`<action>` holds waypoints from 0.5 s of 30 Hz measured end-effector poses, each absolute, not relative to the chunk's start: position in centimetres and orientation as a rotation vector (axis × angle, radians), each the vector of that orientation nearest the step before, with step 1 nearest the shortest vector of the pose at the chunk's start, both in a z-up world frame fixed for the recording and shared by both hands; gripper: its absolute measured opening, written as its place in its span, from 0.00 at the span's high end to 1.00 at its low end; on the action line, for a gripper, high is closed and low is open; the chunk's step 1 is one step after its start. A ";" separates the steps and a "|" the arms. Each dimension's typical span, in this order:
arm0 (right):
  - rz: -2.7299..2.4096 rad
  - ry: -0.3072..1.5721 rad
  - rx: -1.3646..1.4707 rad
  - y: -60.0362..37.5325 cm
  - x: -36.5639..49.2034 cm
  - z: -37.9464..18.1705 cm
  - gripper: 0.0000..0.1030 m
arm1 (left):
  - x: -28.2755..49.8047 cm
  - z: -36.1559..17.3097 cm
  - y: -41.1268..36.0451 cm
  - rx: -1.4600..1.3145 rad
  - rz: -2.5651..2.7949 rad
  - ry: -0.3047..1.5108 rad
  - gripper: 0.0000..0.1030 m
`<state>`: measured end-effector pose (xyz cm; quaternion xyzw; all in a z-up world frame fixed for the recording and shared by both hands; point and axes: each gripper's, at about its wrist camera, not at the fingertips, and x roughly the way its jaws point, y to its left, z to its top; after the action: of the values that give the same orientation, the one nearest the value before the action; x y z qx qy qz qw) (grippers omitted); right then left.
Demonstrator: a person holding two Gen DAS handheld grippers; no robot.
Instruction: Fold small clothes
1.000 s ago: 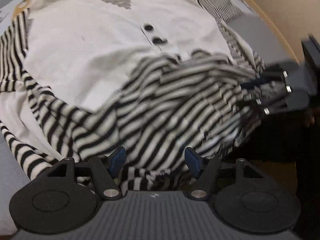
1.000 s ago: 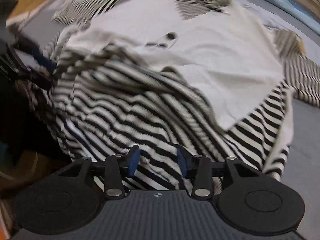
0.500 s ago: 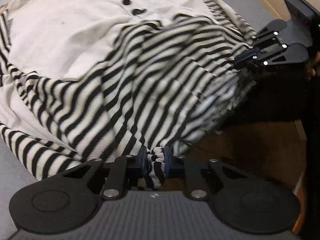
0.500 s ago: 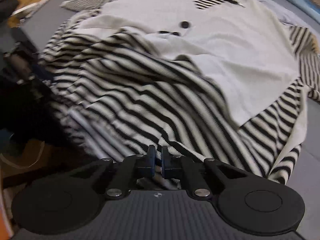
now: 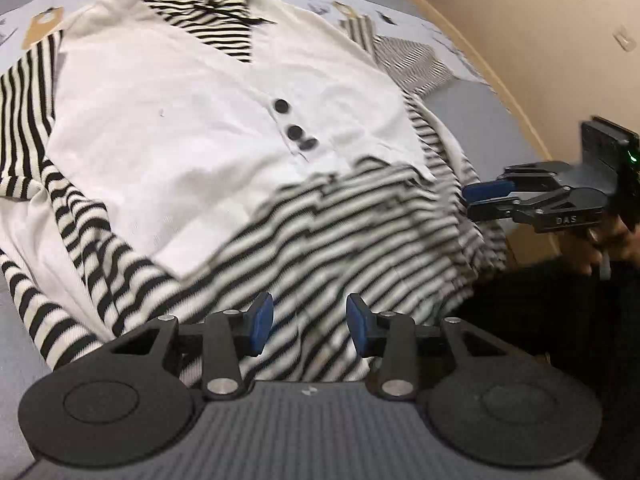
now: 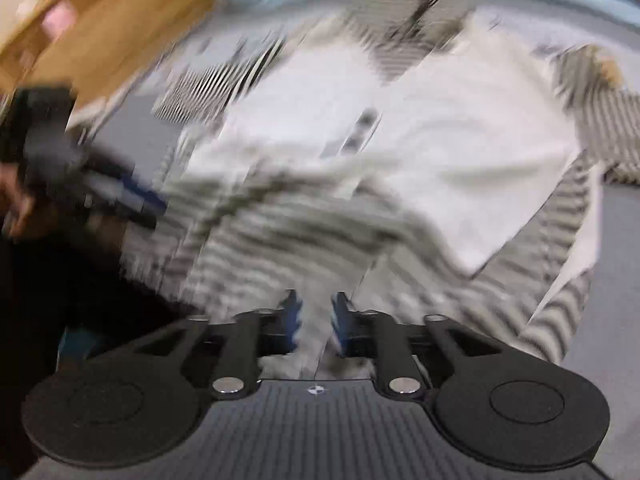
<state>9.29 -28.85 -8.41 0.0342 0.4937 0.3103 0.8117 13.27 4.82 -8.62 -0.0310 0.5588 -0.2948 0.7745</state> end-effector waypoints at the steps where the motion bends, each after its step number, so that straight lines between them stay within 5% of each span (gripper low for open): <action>1: 0.621 1.035 0.089 -28.9 9.8 -8.4 0.55 | 13.7 -8.7 4.2 -0.057 -0.628 1.218 0.58; 11: 0.431 1.242 -0.264 -23.7 12.3 -14.3 0.54 | 14.5 -11.0 -1.9 0.151 -0.642 1.296 0.49; 13: 0.469 1.229 -0.280 -23.5 11.9 -14.0 0.62 | 14.5 -11.7 -2.6 0.200 -0.640 1.309 0.50; 15: 0.513 1.239 -0.262 -23.9 11.5 -13.9 0.92 | 14.4 -12.6 -3.1 0.258 -0.624 1.324 0.74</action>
<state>11.48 -23.94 -13.92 -0.1209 0.5725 0.2371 0.7755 14.44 -3.13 -12.56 0.1174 0.6026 -0.2842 0.7364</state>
